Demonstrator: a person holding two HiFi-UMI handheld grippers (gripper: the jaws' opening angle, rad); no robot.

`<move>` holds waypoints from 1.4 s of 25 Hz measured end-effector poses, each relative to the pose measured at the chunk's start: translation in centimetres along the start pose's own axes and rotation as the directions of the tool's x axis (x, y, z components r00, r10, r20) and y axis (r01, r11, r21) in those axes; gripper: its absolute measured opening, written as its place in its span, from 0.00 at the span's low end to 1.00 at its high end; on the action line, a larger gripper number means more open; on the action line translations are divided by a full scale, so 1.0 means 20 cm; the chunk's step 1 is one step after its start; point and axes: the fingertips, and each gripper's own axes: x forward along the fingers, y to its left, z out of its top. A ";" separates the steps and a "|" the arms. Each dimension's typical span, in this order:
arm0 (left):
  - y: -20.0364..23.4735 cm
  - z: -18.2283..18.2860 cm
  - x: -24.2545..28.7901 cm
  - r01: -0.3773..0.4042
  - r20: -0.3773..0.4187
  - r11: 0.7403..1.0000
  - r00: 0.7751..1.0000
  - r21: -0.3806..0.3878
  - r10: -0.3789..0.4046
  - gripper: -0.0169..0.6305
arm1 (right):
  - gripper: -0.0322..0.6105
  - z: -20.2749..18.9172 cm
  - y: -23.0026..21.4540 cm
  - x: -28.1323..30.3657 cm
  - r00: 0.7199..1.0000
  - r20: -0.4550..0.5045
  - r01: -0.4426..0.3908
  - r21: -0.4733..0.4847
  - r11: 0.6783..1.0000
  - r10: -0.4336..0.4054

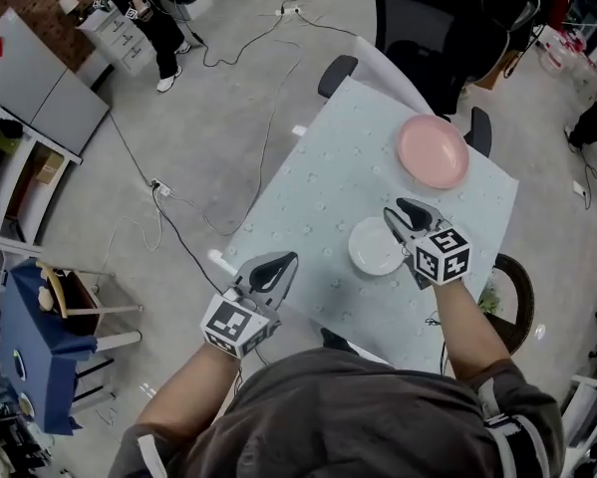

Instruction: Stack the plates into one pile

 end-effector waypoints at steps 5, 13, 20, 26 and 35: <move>0.09 0.18 -0.23 -0.151 0.067 0.988 0.986 0.003 0.151 0.03 | 0.15 0.43 0.28 0.05 0.981 0.121 -0.134 -0.128 0.983 0.149; 0.18 0.42 -1.03 -0.395 0.191 0.919 0.903 0.017 0.385 0.03 | 0.04 0.87 1.09 0.12 0.894 0.183 -0.345 -0.299 0.890 0.408; 0.19 0.38 -1.85 -0.588 0.257 0.809 0.778 -0.028 0.574 0.03 | 0.04 0.99 1.93 0.18 0.787 0.136 -0.508 -0.410 0.757 0.602; 0.11 0.25 -2.42 -0.718 0.256 0.692 0.657 -0.074 0.709 0.03 | 0.04 0.89 2.59 0.21 0.669 0.043 -0.641 -0.472 0.605 0.742; -0.10 0.01 -3.11 -0.843 0.236 0.510 0.468 -0.169 0.851 0.03 | 0.04 0.50 3.37 0.19 0.508 -0.134 -0.791 -0.465 0.399 0.851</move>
